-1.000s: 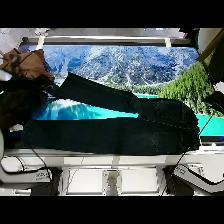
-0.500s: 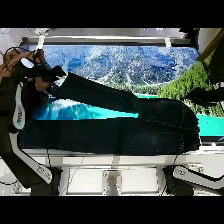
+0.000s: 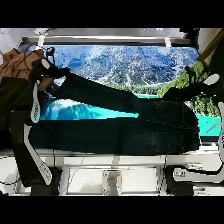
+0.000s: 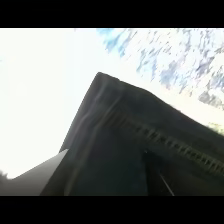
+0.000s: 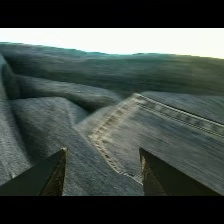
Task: Fold the clothes and pants, and hang the long-sleeved shirts on hangers.
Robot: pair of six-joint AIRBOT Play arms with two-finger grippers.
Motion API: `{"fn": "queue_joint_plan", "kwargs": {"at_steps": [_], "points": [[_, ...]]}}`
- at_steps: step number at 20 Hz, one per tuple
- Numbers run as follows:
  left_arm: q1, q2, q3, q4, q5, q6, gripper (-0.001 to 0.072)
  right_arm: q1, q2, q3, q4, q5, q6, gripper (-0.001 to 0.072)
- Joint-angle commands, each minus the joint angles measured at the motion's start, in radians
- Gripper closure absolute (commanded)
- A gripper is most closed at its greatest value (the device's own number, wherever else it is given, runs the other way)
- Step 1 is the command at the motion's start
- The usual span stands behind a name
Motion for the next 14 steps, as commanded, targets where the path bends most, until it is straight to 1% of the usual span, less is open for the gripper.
{"fn": "queue_joint_plan", "kwargs": {"at_steps": [1, 2, 3, 4, 5, 8, 12, 14], "points": [[-0.061, -0.027, 0.011, 0.1, 0.142, 0.024, 0.0224, 0.024, -0.009, 0.001, 0.0, -0.01, 0.0, 0.022], [-0.082, -0.031, 0.011, 0.164, 0.164, 0.019, 0.0237, 0.024, -0.009, 0.001, 0.0, -0.01, 0.0, 0.022], [-0.098, -0.035, 0.011, 0.249, 0.164, -0.007, 0.0277, 0.024, -0.009, 0.001, 0.001, -0.009, 0.0, 0.022], [-0.11, -0.042, 0.01, 0.342, 0.147, -0.04, 0.0287, 0.024, -0.009, 0.001, 0.0, -0.008, 0.0, 0.022], [-0.113, -0.046, 0.01, 0.39, 0.129, -0.058, 0.0287, 0.024, -0.009, 0.001, 0.0, -0.008, 0.0, 0.022], [-0.108, -0.052, 0.01, 0.396, 0.133, -0.057, 0.0286, 0.024, -0.009, 0.001, -0.001, -0.008, 0.0, 0.022], [-0.112, -0.061, 0.01, 0.395, 0.205, -0.055, 0.0286, 0.024, -0.009, 0.001, -0.001, -0.008, 0.0, 0.0219], [-0.114, -0.075, 0.01, 0.392, 0.192, -0.055, 0.0287, 0.024, -0.009, 0.001, -0.001, -0.008, 0.0, 0.022]]}}
